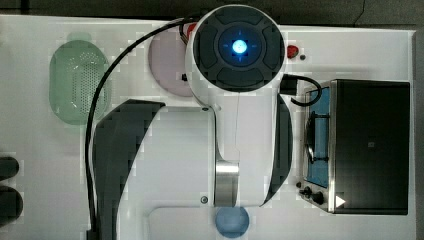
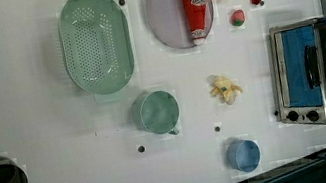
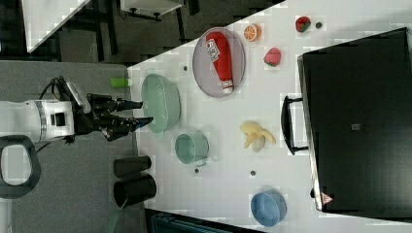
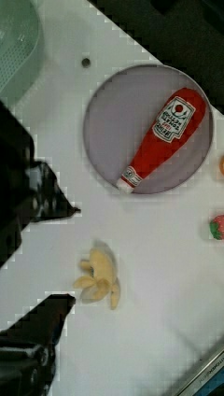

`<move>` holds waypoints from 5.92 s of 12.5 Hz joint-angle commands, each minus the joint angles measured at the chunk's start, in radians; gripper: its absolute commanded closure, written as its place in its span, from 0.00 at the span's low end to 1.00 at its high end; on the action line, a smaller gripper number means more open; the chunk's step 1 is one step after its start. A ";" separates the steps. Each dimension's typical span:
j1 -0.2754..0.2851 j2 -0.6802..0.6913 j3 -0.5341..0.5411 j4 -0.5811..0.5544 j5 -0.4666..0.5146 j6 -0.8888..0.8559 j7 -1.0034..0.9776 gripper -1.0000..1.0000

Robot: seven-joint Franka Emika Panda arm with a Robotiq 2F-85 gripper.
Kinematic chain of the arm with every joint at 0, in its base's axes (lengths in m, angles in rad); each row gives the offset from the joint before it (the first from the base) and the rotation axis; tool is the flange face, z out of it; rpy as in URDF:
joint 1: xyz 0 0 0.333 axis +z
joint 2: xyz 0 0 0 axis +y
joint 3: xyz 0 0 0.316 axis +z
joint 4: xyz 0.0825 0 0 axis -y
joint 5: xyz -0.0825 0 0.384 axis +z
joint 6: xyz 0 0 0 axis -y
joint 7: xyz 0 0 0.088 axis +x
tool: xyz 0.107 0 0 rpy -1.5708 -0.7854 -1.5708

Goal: Pick Banana and place it in mug.

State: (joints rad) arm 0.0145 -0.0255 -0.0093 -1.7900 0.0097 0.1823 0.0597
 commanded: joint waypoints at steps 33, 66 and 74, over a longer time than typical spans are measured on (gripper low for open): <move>-0.014 0.409 -0.042 -0.693 -0.024 1.121 -0.118 0.15; 0.040 -0.169 0.405 -0.372 0.122 0.154 0.436 0.66; 0.039 0.068 0.468 -0.544 0.112 0.598 0.597 0.66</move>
State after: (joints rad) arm 0.0779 0.0366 0.4788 -2.3379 0.1411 0.7773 0.5942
